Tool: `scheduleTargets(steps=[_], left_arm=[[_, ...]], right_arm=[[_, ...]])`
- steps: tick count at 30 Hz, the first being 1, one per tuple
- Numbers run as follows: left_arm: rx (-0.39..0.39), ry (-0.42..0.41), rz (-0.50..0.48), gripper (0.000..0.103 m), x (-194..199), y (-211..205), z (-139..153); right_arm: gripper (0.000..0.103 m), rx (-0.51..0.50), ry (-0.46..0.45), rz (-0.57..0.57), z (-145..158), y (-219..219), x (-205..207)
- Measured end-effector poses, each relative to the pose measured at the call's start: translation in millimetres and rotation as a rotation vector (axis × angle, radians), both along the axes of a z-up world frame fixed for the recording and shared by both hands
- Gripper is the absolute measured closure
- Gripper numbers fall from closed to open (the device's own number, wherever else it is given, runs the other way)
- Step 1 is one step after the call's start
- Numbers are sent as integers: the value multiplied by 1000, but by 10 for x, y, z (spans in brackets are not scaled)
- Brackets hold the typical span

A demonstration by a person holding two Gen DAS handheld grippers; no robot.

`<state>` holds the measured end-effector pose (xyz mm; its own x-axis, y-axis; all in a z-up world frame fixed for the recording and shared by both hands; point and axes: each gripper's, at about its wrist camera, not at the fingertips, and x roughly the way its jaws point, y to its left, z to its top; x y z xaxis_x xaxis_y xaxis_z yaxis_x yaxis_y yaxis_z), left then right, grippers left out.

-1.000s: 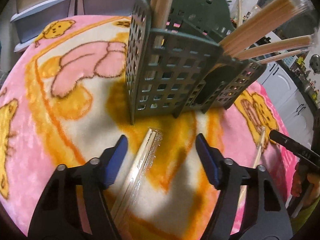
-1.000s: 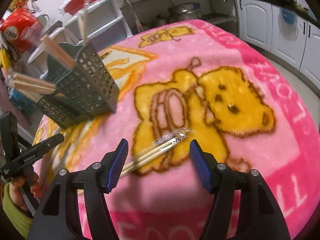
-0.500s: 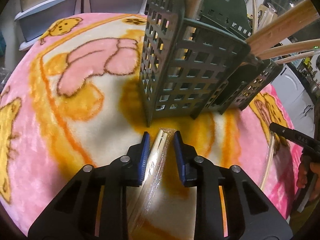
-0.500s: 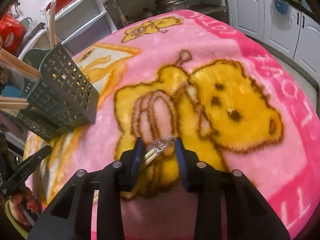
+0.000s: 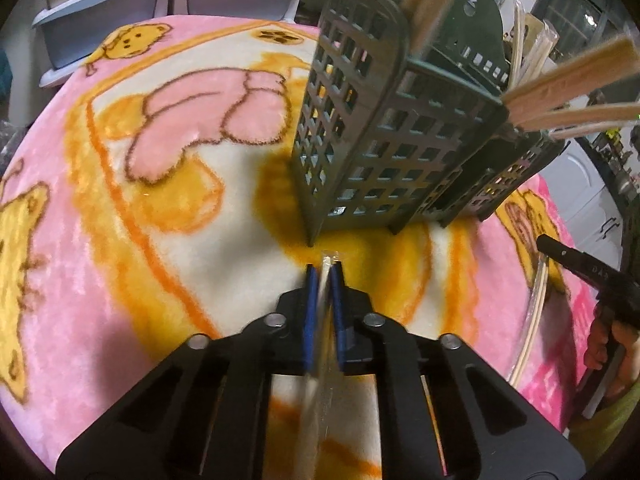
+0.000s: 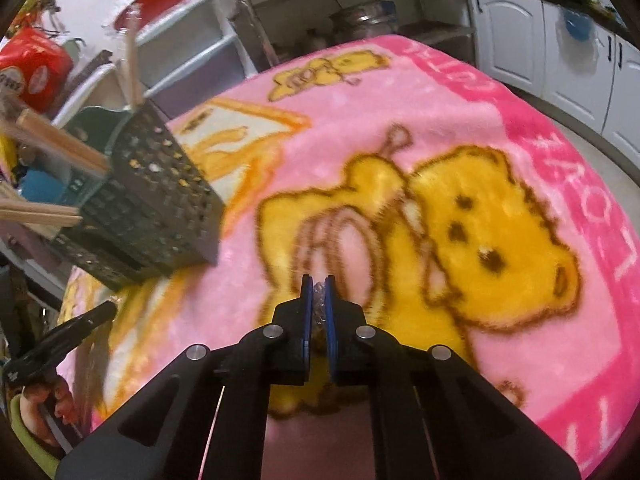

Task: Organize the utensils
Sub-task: 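Close both tools on a wrapped chopstick pair lying on the blanket, then lift the chopstick pair upright with both tools above the green caddy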

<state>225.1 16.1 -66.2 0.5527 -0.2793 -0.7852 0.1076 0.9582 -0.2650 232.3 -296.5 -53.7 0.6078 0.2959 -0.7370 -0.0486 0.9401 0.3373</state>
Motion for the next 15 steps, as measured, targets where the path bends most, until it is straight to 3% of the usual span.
scheduleTargets(steps=[8, 15], left_arm=[[-95, -35, 13, 100, -131, 179, 225], [-135, -138, -20, 100, -362, 171, 652]], right_arm=[[97, 10, -109, 53, 396, 151, -190], [97, 29, -219, 129, 842, 320, -405]])
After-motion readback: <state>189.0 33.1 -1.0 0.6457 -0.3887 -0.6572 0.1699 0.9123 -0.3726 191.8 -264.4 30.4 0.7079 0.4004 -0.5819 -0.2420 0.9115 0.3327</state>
